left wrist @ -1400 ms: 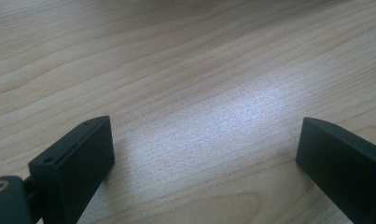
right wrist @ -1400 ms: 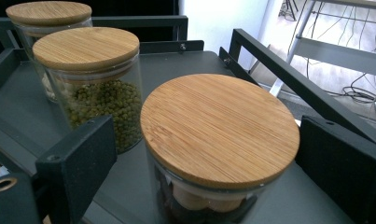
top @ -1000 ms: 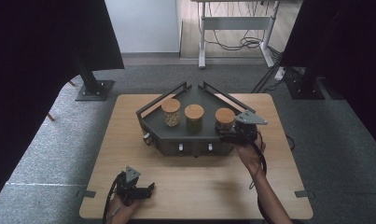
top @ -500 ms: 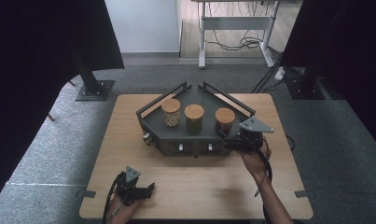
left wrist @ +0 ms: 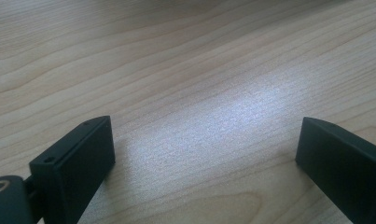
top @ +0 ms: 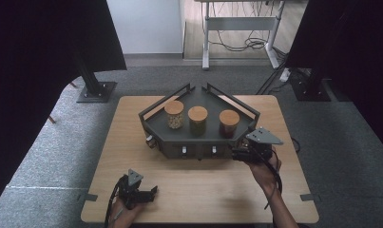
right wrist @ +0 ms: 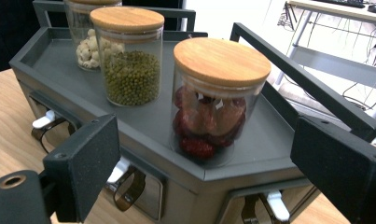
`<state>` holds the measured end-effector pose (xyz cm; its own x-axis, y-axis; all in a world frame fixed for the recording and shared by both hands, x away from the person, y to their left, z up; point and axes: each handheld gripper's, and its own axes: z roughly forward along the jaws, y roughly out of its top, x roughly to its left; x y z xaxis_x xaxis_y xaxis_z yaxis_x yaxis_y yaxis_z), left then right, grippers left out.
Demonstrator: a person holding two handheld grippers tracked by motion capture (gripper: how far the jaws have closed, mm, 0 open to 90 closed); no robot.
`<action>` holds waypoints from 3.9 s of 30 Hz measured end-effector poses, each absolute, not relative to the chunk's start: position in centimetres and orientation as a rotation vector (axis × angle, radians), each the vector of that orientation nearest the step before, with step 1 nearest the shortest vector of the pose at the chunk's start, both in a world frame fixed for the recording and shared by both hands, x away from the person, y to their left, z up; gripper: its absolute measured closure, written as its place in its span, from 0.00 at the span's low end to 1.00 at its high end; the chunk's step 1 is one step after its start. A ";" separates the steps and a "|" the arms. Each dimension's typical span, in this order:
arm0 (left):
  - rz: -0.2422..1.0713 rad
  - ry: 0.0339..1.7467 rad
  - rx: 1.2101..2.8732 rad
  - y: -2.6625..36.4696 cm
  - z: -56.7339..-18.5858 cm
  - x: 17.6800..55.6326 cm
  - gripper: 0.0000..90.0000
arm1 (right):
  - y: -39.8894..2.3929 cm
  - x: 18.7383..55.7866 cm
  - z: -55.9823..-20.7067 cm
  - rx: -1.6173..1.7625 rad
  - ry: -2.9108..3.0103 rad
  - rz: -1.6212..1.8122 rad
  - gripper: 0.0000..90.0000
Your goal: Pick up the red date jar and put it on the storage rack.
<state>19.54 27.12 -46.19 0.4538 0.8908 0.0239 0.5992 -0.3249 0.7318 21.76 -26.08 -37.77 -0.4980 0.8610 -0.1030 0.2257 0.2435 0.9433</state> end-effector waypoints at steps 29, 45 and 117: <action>0.570 1.239 2.047 27.1 -46.2 19.5 0.05 | -27.4 18.5 -39.4 0.990 1.894 1.247 0.10; 0.570 1.240 2.046 27.1 -46.2 19.5 0.05 | -28.0 17.1 -41.2 1.027 1.911 1.217 0.11; 0.594 1.309 2.027 26.5 -46.1 19.5 0.00 | -28.1 16.2 -47.1 1.163 2.020 1.020 0.10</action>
